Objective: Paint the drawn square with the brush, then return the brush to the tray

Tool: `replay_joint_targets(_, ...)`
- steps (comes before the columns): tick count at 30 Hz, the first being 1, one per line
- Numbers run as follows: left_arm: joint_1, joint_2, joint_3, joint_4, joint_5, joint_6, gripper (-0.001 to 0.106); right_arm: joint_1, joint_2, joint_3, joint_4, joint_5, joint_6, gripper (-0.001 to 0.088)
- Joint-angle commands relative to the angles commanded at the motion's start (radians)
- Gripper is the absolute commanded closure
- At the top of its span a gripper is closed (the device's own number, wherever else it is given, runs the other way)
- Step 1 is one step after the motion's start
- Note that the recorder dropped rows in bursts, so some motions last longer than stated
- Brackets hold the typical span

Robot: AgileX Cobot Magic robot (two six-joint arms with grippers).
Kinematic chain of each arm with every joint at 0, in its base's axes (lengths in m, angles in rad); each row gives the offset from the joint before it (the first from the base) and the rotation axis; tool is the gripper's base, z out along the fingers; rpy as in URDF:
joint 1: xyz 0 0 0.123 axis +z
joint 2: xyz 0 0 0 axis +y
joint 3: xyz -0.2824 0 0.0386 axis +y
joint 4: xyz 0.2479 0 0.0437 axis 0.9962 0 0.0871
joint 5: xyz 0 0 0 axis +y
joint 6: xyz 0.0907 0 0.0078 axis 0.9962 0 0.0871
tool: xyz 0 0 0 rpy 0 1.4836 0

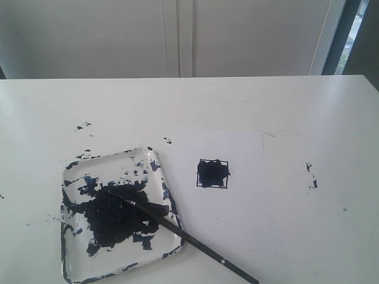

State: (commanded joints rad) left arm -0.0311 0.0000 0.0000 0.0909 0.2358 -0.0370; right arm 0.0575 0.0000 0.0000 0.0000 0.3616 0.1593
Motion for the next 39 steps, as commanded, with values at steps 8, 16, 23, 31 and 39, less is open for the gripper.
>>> replay_joint_targets(8,0.000,0.000,0.000,0.000,0.000,0.030,0.105,0.000,0.000,0.000,0.000,0.000,0.000,0.0868)
replay_joint_targets(16,0.000,0.000,0.000,0.000,0.000,0.030,0.105,0.000,0.000,0.000,0.000,0.000,0.000,0.0868)
replay_joint_targets(23,0.000,0.000,0.000,0.000,0.000,0.030,0.105,0.000,0.000,0.000,0.000,0.000,0.000,0.0868)
replay_joint_targets(31,0.000,0.000,0.000,0.000,0.000,0.030,0.105,0.000,0.000,0.000,0.000,0.000,0.000,0.0868)
replay_joint_targets(39,0.000,0.000,0.000,0.000,0.000,0.030,0.105,0.000,0.000,0.000,0.000,0.000,0.000,0.0868)
